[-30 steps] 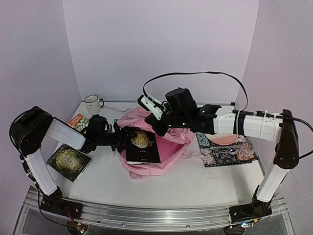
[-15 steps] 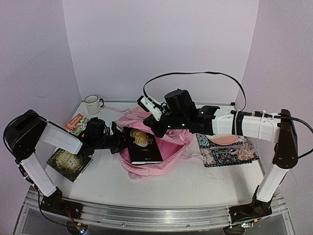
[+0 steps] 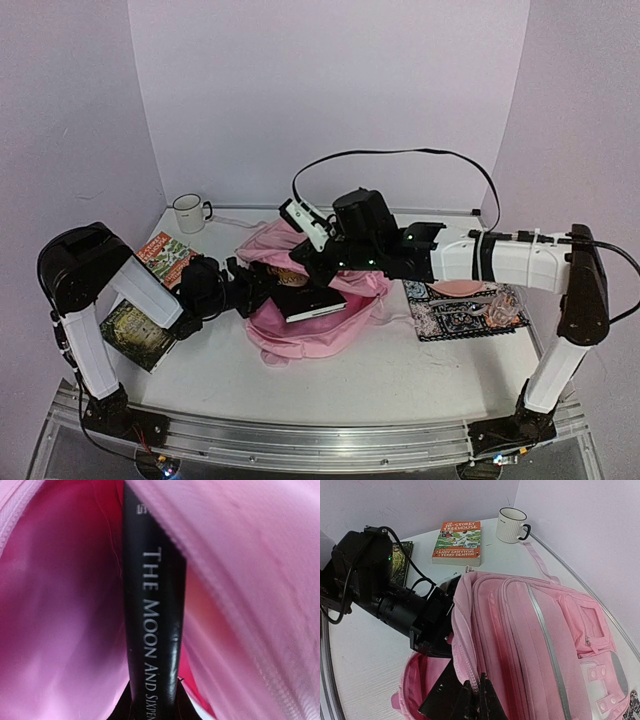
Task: Pack the student bag
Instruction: Place the book in the largest pocket of the bag.
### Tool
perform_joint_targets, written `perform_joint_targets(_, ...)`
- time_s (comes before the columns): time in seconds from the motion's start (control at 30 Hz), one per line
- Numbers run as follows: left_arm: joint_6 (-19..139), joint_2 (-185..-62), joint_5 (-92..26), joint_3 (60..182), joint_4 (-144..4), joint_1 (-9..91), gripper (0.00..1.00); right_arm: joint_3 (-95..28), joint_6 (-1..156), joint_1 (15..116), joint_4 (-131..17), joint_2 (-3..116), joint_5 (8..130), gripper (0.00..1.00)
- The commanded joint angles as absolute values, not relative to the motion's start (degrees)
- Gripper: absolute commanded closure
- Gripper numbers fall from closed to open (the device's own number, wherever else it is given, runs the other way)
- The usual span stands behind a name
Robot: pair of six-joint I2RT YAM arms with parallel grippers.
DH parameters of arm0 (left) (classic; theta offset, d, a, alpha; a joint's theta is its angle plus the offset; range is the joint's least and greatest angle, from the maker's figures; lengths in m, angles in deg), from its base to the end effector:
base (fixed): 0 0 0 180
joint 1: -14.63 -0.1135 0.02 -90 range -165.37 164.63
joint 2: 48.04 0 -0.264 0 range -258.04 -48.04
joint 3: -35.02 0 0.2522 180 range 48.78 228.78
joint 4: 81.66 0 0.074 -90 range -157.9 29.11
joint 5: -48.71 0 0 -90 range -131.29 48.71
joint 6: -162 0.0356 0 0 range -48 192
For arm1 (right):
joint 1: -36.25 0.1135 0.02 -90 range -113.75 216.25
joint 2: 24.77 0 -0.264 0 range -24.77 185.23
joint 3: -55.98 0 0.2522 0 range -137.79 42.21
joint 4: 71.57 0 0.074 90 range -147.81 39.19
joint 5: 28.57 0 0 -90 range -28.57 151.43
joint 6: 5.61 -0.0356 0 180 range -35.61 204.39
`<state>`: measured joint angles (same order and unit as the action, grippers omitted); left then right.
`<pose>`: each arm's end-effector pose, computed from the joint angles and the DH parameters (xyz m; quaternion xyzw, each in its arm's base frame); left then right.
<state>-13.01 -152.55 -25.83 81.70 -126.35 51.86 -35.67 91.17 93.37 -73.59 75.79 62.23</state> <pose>0.2537 -0.2047 0.1310 -0.2379 0.7436 -0.5902 0.2052 0.2310 0.3583 0.3208 -0.3999 0.6325 0.2868 0.5981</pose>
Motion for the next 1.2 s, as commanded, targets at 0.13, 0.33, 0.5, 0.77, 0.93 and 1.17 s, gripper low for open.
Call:
perform_joint_targets(0.13, -16.2, -154.32, -40.05, 86.74, -144.17, 53.48, 0.96, -36.89, 88.04, 95.32, -80.57, 75.94, 61.44, 1.0)
perform_joint_targets(0.33, -16.1, -160.44, -44.65, 92.62, -144.35, 53.66, 0.91, -37.88, 88.5, 96.06, -80.32, 76.47, 62.06, 1.0)
perform_joint_targets(0.5, -16.62, -166.89, -44.43, 98.49, -146.61, 53.82, 0.82, -39.5, 89.86, 96.09, -78.52, 77.67, 57.08, 1.0)
perform_joint_targets(0.77, -14.97, -169.99, -42.39, 98.12, -146.55, 53.8, 0.42, -40.59, 93.05, 95.83, -76.3, 79.67, 52.52, 1.0)
perform_joint_targets(0.93, -12.55, -166.58, -42.47, 93.29, -144.47, 53.98, 0.29, -41.16, 92.86, 94.88, -76.36, 80.63, 50.15, 1.0)
perform_joint_targets(1.17, -3.76, -157.17, -46.69, 89.33, -128.72, 55.54, 0.1, -40.97, 92.13, 92.51, -76.36, 80.35, 49.45, 1.0)
